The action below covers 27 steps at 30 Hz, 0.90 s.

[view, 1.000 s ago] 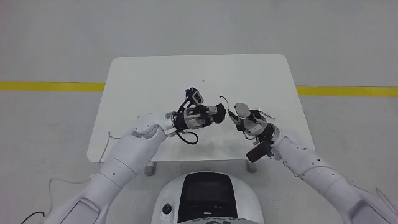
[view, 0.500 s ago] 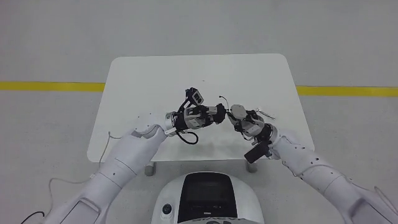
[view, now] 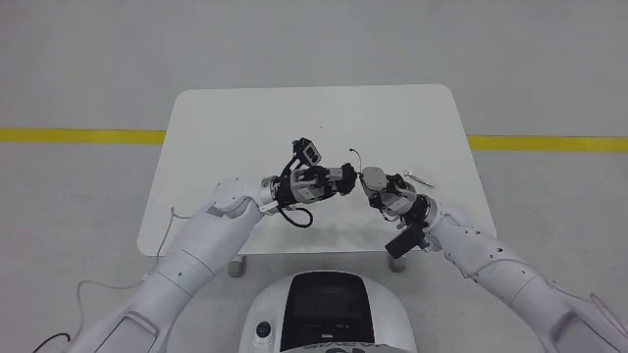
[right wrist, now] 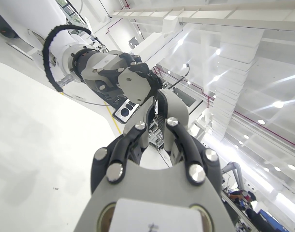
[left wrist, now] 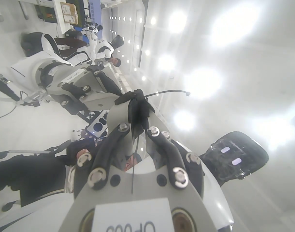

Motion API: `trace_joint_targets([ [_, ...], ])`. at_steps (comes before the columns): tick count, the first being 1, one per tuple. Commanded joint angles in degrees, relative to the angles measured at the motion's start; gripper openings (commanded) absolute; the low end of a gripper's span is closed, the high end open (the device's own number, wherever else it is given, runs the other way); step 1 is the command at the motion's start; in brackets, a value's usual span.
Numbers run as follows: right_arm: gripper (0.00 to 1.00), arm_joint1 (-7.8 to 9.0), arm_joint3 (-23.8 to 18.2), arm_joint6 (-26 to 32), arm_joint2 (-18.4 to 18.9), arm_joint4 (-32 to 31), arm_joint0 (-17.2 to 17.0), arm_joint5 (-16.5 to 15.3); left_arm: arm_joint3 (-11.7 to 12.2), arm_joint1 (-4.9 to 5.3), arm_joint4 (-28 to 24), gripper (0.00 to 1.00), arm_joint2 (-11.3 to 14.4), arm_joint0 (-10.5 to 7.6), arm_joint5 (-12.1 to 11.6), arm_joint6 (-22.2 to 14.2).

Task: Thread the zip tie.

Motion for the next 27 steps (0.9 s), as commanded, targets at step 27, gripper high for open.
trace_joint_targets([
  [27, 0.00, 0.62, 0.36, 0.37, 1.84, 0.00, -0.72, 0.00, 0.00, 0.00, 0.00, 0.00, 0.00, 0.00, 0.00, 0.00],
])
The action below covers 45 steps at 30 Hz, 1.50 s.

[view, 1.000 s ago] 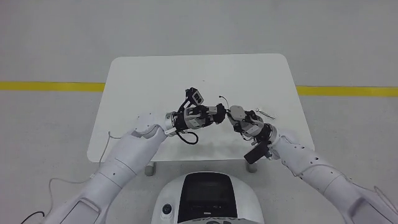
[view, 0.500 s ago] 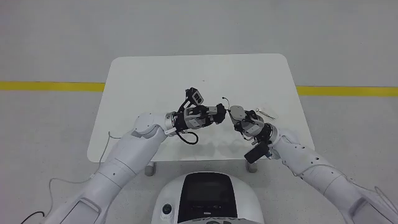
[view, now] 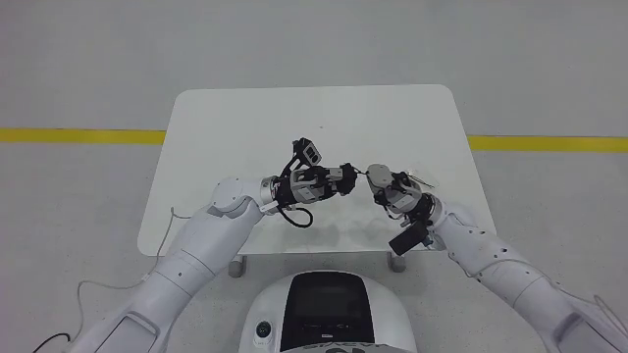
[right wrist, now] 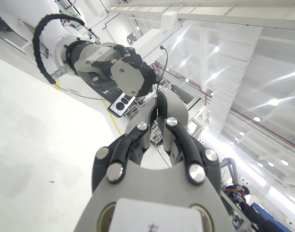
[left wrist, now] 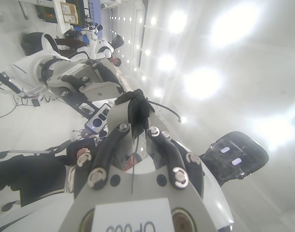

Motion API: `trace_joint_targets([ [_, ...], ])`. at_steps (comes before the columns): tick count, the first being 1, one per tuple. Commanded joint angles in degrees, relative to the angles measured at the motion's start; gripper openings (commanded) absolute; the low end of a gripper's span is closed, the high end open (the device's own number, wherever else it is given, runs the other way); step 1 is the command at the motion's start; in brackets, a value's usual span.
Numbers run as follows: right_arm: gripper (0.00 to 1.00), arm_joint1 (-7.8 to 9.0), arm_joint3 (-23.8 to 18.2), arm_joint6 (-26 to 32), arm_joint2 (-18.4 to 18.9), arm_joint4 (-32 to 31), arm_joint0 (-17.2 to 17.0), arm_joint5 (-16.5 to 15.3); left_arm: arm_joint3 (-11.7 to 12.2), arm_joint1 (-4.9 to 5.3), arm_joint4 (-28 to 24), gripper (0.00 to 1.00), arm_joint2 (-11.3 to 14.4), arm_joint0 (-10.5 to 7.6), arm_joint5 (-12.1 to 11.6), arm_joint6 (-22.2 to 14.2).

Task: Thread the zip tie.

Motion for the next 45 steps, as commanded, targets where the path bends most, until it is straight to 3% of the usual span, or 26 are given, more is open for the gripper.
trace_joint_targets([
  [1, 0.00, 0.07, -0.01, 0.03, 0.19, 0.00, -0.08, 0.00, 0.00, 0.00, 0.00, 0.00, 0.00, 0.00, 0.00, 0.00],
  [45, 0.00, 1.31, -0.25, 0.27, 3.40, 0.00, -1.79, 0.00, 0.00, 0.00, 0.00, 0.00, 0.00, 0.00, 0.00, 0.00],
])
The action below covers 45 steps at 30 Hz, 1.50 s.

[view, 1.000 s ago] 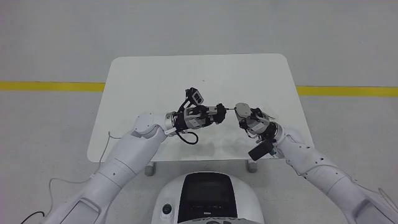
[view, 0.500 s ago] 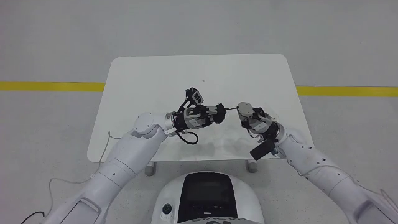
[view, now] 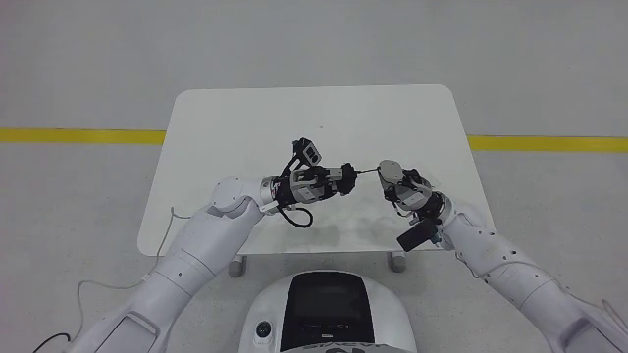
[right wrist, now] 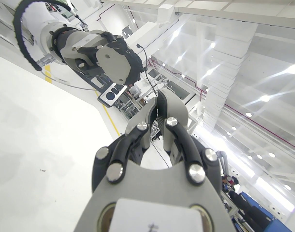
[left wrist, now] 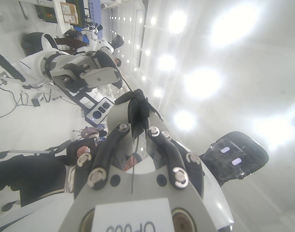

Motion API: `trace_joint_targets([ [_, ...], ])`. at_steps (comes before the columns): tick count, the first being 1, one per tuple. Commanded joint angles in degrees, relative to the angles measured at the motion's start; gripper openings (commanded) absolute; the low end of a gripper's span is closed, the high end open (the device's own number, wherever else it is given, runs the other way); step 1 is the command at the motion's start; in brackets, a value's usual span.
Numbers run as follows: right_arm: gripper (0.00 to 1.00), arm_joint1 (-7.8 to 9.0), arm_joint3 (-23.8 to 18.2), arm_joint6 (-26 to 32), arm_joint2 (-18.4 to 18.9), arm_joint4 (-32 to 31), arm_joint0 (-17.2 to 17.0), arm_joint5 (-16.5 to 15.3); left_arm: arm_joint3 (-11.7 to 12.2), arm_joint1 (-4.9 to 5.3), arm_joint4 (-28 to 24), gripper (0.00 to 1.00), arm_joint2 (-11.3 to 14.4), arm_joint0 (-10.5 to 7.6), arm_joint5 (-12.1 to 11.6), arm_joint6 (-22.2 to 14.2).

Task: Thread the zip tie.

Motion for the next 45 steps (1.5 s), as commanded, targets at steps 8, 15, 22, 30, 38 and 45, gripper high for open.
trace_joint_targets([
  [8, 0.00, -0.04, 0.30, 0.04, 0.45, 0.00, -0.18, 0.00, 0.00, 0.00, 0.00, 0.00, 0.00, 0.00, 0.00, 0.00],
  [15, 0.00, -0.03, 0.53, -0.07, 1.03, 0.00, -0.46, 0.00, 0.00, 0.00, 0.00, 0.00, 0.00, 0.00, 0.00, 0.00],
  [22, 0.00, 0.03, 0.65, -0.11, 1.59, 0.00, -0.71, 0.00, 0.00, 0.00, 0.00, 0.00, 0.00, 0.00, 0.00, 0.00],
  [30, 0.00, 0.08, 0.74, 0.03, 2.03, 0.00, -0.90, 0.00, 0.00, 0.00, 0.00, 0.00, 0.00, 0.00, 0.00, 0.00],
  [38, 0.00, 0.18, 0.92, 0.04, 2.62, 0.00, -1.15, 0.00, 0.00, 0.00, 0.00, 0.00, 0.00, 0.00, 0.00, 0.00],
  [45, 0.00, 0.33, 1.10, 0.16, 3.42, 0.00, -1.51, 0.00, 0.00, 0.00, 0.00, 0.00, 0.00, 0.00, 0.00, 0.00],
])
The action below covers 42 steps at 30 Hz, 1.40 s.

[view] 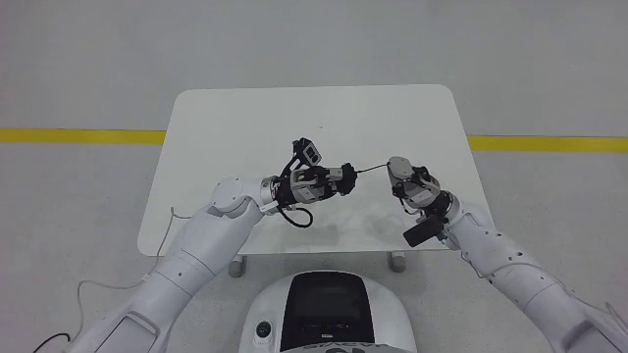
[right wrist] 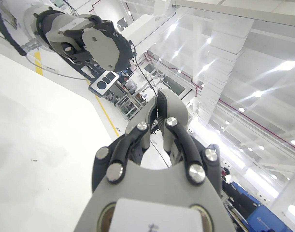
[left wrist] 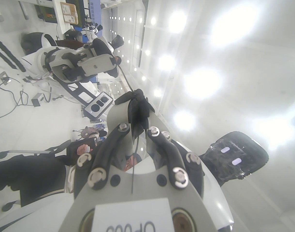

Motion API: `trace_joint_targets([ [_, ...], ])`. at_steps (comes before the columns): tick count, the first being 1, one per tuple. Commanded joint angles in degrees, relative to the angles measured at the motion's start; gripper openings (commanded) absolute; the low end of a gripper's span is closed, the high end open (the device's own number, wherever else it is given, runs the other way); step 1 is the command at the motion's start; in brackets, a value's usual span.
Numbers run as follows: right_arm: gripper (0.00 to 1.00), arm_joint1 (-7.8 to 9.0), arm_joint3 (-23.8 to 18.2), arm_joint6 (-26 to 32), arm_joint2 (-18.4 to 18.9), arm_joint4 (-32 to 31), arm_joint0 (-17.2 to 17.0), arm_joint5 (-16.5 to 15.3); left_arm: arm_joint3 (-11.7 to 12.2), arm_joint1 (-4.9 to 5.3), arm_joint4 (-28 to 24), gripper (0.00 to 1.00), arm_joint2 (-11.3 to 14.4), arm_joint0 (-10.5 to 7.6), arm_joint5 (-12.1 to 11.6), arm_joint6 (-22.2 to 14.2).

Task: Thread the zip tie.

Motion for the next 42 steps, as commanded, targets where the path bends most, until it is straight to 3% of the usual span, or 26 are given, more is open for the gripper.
trace_joint_targets([
  [1, 0.00, 0.05, 0.02, 0.05, 0.21, 0.00, -0.09, 0.00, 0.00, 0.00, 0.00, 0.00, 0.00, 0.00, 0.00, 0.00],
  [17, 0.00, 0.56, 1.24, 1.03, -0.05, 0.00, 0.44, 0.00, 0.00, 0.00, 0.00, 0.00, 0.00, 0.00, 0.00, 0.00],
  [23, 0.00, 2.03, 4.67, 2.68, -8.03, 0.00, 6.02, 0.00, 0.00, 0.00, 0.00, 0.00, 0.00, 0.00, 0.00, 0.00],
  [29, 0.00, 3.63, 6.46, 6.81, -19.34, 0.00, 13.87, 0.00, 0.00, 0.00, 0.00, 0.00, 0.00, 0.00, 0.00, 0.00],
  [32, 0.00, 4.13, 4.61, 9.20, -20.60, 0.00, 14.91, 0.00, 0.00, 0.00, 0.00, 0.00, 0.00, 0.00, 0.00, 0.00],
  [33, 0.13, 4.29, 3.63, 8.89, -20.01, 0.00, 14.43, 0.00, 0.00, 0.00, 0.00, 0.00, 0.00, 0.00, 0.00, 0.00],
  [34, 0.74, 4.49, 2.76, 8.32, -19.34, 0.00, 13.76, 0.00, 0.00, 0.00, 0.00, 0.00, 0.00, 0.00, 0.00, 0.00],
  [35, 1.00, 4.74, 1.71, 7.43, -18.55, 0.00, 12.81, 0.00, 0.00, 0.00, 0.00, 0.00, 0.00, 0.00, 0.00, 0.00],
  [42, 1.00, 5.75, -2.80, 3.87, -16.82, 0.00, 9.03, 0.00, 0.00, 0.00, 0.00, 0.00, 0.00, 0.00, 0.00, 0.00],
])
